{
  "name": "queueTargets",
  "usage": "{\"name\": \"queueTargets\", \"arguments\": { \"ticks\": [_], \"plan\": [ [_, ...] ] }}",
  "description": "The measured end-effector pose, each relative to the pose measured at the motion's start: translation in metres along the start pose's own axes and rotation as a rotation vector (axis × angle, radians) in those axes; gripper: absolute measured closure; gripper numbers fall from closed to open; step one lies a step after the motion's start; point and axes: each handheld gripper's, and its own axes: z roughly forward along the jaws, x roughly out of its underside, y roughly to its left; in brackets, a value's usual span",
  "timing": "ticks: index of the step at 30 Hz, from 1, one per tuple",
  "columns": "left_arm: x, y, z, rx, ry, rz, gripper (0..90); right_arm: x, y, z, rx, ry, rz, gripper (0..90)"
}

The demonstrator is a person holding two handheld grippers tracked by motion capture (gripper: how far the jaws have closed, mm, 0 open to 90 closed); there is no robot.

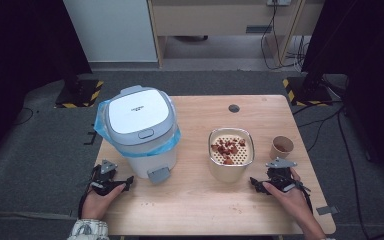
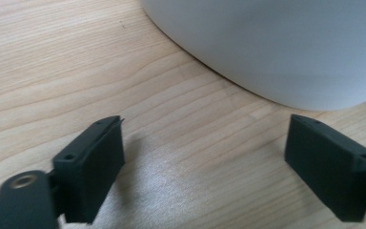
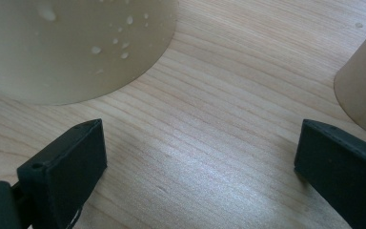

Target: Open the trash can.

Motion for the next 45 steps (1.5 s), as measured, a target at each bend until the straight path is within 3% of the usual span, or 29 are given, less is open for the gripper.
{"name": "queueTargets", "arguments": {
  "ticks": [7, 9, 16, 22, 31, 37, 45],
  "plan": [
    [-0.004, -0.003, -0.012, 0.013, -0.047, -0.011, 26.5, 0.0, 0.0, 0.0, -0.002, 0.001, 0.005, 3.8],
    [-0.007, -0.005, -0.02, 0.015, -0.069, 0.0, 33.7, 0.0, 0.001, 0.0, -0.002, 0.001, 0.006, 3.8],
    [-0.01, -0.015, -0.038, 0.038, -0.102, 0.023, 49.4, 0.001, 0.0, -0.001, -0.001, 0.0, -0.001, 3.8],
    [-0.012, -0.019, -0.046, 0.061, -0.118, 0.014, 59.3, 0.001, 0.0, -0.001, -0.001, -0.001, -0.003, 3.8],
    [-0.014, -0.029, -0.056, 0.096, -0.143, 0.016, 69.2, 0.001, 0.0, -0.001, 0.0, -0.001, -0.003, 3.8],
    [-0.015, -0.044, -0.058, 0.117, -0.132, 0.062, 71.4, 0.001, 0.0, -0.001, 0.0, -0.001, -0.003, 3.8],
    [-0.018, -0.05, -0.059, 0.126, -0.147, 0.074, 72.4, 0.001, 0.001, -0.001, 0.001, -0.001, 0.0, 3.8]
  ]
}}
